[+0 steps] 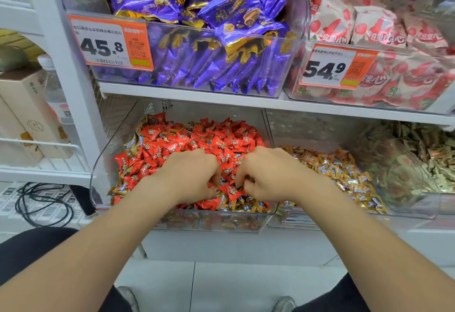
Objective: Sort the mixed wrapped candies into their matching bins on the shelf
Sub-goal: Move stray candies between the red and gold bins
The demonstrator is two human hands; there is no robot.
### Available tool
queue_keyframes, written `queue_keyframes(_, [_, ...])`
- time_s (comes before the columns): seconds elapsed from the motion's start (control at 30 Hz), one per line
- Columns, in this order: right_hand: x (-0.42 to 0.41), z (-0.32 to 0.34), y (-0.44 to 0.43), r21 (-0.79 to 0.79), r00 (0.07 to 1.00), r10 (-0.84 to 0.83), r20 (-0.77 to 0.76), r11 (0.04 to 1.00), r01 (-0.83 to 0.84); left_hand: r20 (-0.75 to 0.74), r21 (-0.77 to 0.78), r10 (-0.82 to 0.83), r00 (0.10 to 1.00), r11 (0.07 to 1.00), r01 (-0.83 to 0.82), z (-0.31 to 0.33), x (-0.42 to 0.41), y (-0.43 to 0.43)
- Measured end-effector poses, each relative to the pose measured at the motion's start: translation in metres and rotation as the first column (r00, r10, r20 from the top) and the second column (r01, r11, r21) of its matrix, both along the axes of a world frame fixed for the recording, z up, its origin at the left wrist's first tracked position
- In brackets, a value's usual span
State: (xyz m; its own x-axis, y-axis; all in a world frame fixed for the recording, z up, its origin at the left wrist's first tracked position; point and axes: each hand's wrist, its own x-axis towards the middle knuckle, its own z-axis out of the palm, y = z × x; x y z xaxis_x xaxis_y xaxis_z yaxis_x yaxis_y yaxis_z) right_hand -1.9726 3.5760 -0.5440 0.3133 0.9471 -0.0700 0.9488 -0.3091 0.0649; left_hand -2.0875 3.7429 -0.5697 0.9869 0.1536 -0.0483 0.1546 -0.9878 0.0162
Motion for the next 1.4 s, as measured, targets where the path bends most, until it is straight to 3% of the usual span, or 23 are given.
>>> queue_keyframes(0.17, [0.0,-0.008,0.014,-0.059,0.979,-0.014,0.202,0.998,0.026,0.059,0.109,-0.014,0.998,0.994,0.008,-0.005,0.0,-0.005])
queue_keyframes(0.33, [0.001,-0.009,0.019,-0.12,0.973,-0.04,0.227,0.99,0.069,0.012,0.021,-0.01,1.0,1.0,0.01,-0.003,-0.001,0.005])
queue_keyframes(0.47, [-0.005,-0.018,0.023,-0.058,0.939,-0.098,0.33,0.991,0.124,0.04,0.041,-0.007,0.999,0.999,0.005,-0.001,-0.003,0.001])
queue_keyframes(0.57, [0.0,-0.023,0.022,-0.006,0.942,-0.092,0.322,0.995,0.1,0.133,0.039,-0.013,0.991,0.999,0.007,-0.002,-0.005,0.002])
queue_keyframes(0.77, [0.014,-0.012,0.008,0.17,0.981,-0.1,-0.167,0.977,0.128,0.272,-0.178,0.085,0.959,0.983,-0.037,0.0,-0.008,0.014])
queue_keyframes(1.03, [0.018,0.005,0.0,0.313,0.894,-0.014,-0.448,0.934,0.171,0.381,-0.247,0.222,0.897,0.96,-0.133,0.0,-0.009,0.008])
queue_keyframes(1.13, [0.016,0.005,0.001,0.328,0.737,-0.031,-0.675,0.883,0.337,0.397,-0.313,0.222,0.891,0.945,-0.095,-0.001,-0.005,0.005])
queue_keyframes(1.3, [0.01,0.004,0.003,0.288,0.343,0.068,-0.937,0.707,0.646,0.35,-0.525,0.169,0.921,0.85,0.044,0.0,0.002,-0.004])
queue_keyframes(1.4, [0.006,0.003,0.004,0.299,0.322,0.089,-0.942,0.658,0.691,0.271,-0.723,0.133,0.953,0.682,0.11,0.006,0.006,-0.011])
